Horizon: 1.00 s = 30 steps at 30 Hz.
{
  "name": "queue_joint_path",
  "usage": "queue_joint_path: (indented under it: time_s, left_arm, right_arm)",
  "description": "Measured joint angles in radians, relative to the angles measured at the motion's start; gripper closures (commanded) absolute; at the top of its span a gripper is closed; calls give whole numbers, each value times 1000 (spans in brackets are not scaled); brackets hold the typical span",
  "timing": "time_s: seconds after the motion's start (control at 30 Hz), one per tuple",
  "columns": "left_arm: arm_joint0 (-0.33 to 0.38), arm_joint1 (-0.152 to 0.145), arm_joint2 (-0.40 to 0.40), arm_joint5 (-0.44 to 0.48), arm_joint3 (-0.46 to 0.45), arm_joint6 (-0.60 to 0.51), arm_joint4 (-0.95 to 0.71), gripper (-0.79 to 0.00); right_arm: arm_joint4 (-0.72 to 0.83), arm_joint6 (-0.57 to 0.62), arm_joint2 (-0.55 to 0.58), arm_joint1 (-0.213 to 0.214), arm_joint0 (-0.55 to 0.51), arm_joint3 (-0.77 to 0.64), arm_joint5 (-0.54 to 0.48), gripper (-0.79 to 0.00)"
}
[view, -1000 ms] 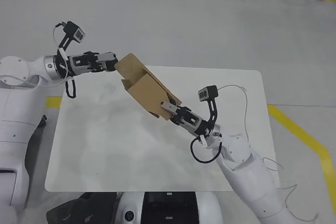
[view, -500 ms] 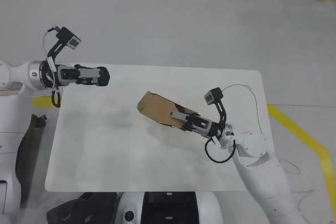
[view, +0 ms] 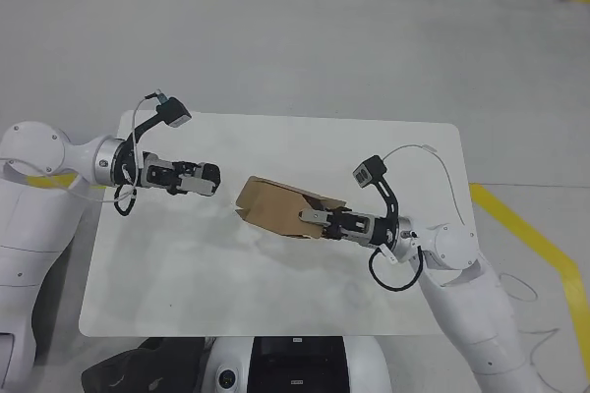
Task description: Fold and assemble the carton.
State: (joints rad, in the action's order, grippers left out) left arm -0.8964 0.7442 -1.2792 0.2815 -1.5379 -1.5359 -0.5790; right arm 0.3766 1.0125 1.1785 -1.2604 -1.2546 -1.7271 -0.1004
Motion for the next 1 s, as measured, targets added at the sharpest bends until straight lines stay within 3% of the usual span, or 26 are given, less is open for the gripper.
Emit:
queue_joint_path:
  time_s: [0.47, 0.77, 1.0]
  left_arm:
    - [0, 0, -1, 0, 0, 0, 0, -785]
    - [-8, 3, 46, -138, 31, 0, -166, -785]
    - [28, 10, 115, -150, 82, 0, -205, -785]
  right_arm:
    - [6, 5, -6, 1, 6, 2, -2, 0]
    - [-31, -34, -26, 2, 13, -7, -31, 0]
    - [-26, -13, -47, 5, 12, -16, -64, 0]
